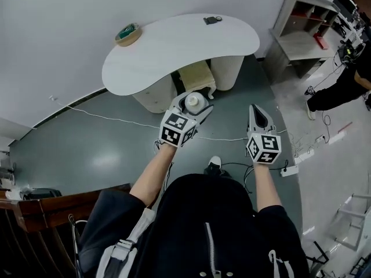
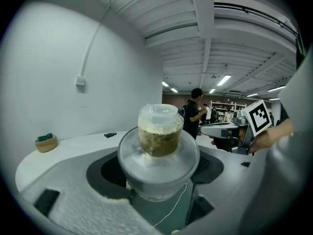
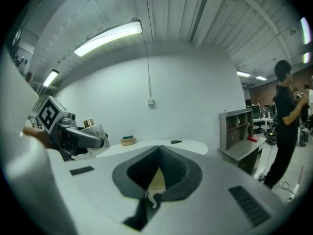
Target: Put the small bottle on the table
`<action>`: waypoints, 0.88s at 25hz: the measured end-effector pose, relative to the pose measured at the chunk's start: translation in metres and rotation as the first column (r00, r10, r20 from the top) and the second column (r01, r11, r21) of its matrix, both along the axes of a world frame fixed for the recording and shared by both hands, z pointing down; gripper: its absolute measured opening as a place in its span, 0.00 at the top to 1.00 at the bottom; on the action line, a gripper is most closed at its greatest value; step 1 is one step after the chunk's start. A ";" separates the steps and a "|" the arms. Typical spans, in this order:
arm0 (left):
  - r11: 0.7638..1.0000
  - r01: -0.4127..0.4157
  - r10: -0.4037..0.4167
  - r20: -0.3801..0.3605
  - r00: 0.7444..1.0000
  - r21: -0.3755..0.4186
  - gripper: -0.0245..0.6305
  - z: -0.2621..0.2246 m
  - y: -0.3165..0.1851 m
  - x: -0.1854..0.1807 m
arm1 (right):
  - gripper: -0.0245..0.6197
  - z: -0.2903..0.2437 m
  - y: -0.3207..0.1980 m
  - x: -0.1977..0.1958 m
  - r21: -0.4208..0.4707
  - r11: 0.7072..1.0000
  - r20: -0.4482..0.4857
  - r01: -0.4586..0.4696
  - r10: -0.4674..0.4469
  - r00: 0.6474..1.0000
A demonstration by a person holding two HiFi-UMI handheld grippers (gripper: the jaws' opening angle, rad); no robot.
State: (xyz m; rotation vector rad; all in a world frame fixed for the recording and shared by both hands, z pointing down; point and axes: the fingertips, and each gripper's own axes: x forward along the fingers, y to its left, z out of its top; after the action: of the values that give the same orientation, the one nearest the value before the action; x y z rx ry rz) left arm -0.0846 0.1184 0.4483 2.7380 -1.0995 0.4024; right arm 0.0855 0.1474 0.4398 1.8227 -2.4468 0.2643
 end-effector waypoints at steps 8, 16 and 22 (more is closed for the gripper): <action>0.998 0.057 -0.057 0.009 0.998 -0.024 0.44 0.009 -0.065 0.031 | 0.96 0.008 -0.076 0.033 -0.015 0.998 0.005 0.056 -0.056 0.998; 0.998 0.053 -0.053 0.002 0.999 -0.033 0.44 0.013 -0.138 0.052 | 0.96 0.023 -0.141 0.047 -0.046 0.997 0.015 0.060 -0.059 0.998; 0.999 0.014 -0.014 -0.012 1.000 -0.039 0.44 0.023 -0.210 0.074 | 0.96 0.029 -0.208 0.057 -0.048 0.998 0.002 0.042 -0.042 0.999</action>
State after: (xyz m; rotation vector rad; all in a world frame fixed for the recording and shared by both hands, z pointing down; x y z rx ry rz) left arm -0.0106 -0.0918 0.4714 2.6939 -1.0957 0.4006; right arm 0.1423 -0.0610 0.4690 1.7506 -2.4536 0.3182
